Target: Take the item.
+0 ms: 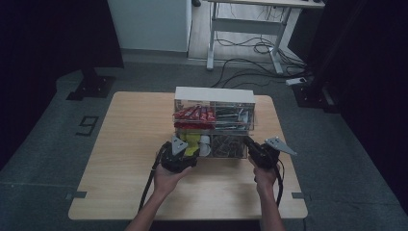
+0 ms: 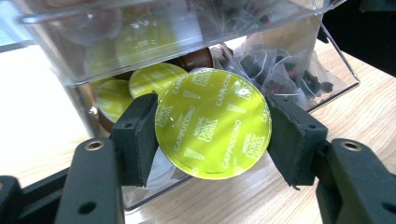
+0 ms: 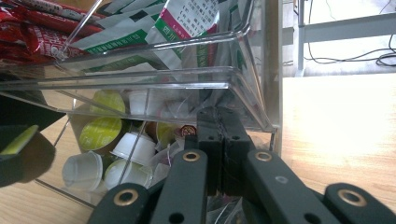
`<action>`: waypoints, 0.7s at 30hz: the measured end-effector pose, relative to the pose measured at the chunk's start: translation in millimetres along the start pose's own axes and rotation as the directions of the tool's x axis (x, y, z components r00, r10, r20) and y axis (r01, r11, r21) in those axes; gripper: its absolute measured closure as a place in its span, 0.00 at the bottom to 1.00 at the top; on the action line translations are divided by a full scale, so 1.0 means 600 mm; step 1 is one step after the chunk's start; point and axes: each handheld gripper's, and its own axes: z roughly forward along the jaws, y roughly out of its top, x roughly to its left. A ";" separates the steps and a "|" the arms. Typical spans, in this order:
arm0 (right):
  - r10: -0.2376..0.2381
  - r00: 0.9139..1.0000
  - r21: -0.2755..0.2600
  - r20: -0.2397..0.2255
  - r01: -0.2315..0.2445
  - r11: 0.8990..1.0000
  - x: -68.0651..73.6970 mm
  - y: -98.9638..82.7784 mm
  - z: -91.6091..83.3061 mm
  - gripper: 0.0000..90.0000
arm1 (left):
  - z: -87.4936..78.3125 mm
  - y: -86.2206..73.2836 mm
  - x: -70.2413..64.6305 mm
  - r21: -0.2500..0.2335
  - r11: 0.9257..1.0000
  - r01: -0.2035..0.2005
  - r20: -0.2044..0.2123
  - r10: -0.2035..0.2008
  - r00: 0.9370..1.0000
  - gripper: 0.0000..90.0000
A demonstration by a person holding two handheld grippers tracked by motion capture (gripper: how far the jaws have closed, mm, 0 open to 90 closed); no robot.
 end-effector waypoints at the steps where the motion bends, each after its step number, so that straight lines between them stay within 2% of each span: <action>1: -0.001 1.000 0.001 0.000 0.001 1.000 0.000 0.000 0.000 0.98 | -0.004 -0.001 0.003 -0.004 1.000 0.003 -0.002 -0.003 1.000 0.42; 5: -0.002 1.000 0.002 0.006 0.002 1.000 0.001 -0.001 0.001 0.98 | -0.017 -0.009 0.015 -0.008 1.000 0.014 -0.008 -0.014 1.000 0.42; 21: -0.004 1.000 0.008 0.008 0.004 1.000 0.002 -0.005 0.003 0.98 | -0.041 -0.036 0.043 -0.008 0.999 0.040 -0.029 -0.041 0.999 0.42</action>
